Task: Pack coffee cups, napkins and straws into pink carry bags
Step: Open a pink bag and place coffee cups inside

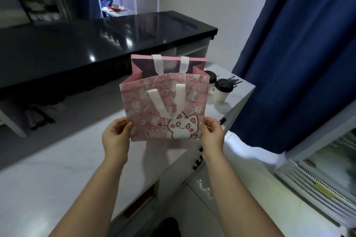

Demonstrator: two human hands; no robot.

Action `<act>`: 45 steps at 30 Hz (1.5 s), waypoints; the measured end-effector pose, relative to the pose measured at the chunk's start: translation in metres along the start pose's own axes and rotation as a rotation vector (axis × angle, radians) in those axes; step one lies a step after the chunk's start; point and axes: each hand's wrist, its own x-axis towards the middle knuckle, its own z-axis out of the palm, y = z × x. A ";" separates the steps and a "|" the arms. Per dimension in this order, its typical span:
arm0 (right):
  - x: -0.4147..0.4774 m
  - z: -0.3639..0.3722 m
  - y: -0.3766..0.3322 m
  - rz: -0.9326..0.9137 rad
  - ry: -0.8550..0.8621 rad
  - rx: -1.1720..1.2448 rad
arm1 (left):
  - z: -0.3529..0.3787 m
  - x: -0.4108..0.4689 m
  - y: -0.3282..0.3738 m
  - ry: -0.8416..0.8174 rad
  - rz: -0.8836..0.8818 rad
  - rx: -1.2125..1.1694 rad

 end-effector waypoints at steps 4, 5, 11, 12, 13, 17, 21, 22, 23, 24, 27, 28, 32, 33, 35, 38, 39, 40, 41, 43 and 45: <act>0.073 0.031 -0.006 0.056 -0.074 -0.035 | 0.040 0.062 -0.007 0.098 -0.005 0.006; 0.091 0.038 -0.008 0.073 -0.107 -0.027 | 0.047 0.076 -0.008 0.114 -0.001 0.008; 0.173 0.063 -0.008 0.013 -0.317 -0.090 | 0.074 0.114 -0.015 0.255 -0.020 0.011; 0.184 0.065 -0.005 0.001 -0.354 -0.109 | 0.076 0.112 -0.018 0.278 -0.020 0.016; 0.195 0.067 -0.002 -0.006 -0.397 -0.128 | 0.077 0.109 -0.020 0.303 -0.019 0.014; 0.227 0.070 0.011 0.040 -0.573 -0.174 | 0.084 0.084 -0.030 0.442 -0.005 -0.003; 0.245 0.063 0.023 0.053 -0.746 -0.225 | 0.102 0.040 -0.049 0.634 -0.027 -0.005; 0.250 0.060 0.024 0.042 -0.779 -0.244 | 0.110 0.029 -0.053 0.670 -0.034 0.002; 0.254 0.056 0.024 0.030 -0.808 -0.261 | 0.119 0.020 -0.056 0.703 -0.040 0.020; 0.257 0.053 0.023 0.022 -0.828 -0.273 | 0.127 0.012 -0.057 0.729 -0.045 0.055; 0.264 0.042 0.017 0.014 -0.859 -0.290 | 0.146 -0.008 -0.056 0.773 -0.053 0.184; 0.266 0.039 0.014 0.009 -0.865 -0.285 | 0.151 -0.013 -0.054 0.777 -0.054 0.231; 0.273 0.026 -0.004 -0.106 -0.914 -0.278 | 0.173 -0.034 -0.047 0.818 -0.015 0.429; 0.275 0.022 -0.010 -0.168 -0.939 -0.286 | 0.181 -0.040 -0.045 0.838 0.015 0.455; 0.280 0.011 -0.020 -0.321 -0.993 -0.329 | 0.199 -0.048 -0.041 0.831 0.116 0.539; 0.295 -0.006 -0.037 -0.613 -1.035 -0.450 | 0.231 -0.048 -0.030 0.663 0.325 0.781; 0.303 -0.011 -0.041 -0.733 -1.018 -0.520 | 0.243 -0.043 -0.027 0.601 0.379 0.861; 0.311 -0.017 -0.043 -0.845 -0.980 -0.601 | 0.257 -0.037 -0.025 0.542 0.419 0.931; 0.319 -0.023 -0.045 -0.924 -0.919 -0.681 | 0.272 -0.031 -0.024 0.484 0.440 0.986; 0.334 -0.035 -0.045 -0.912 -0.757 -0.850 | 0.303 -0.020 -0.024 0.359 0.424 1.071; 0.350 -0.044 -0.043 -0.792 -0.654 -1.053 | 0.333 -0.010 -0.030 0.226 0.406 1.180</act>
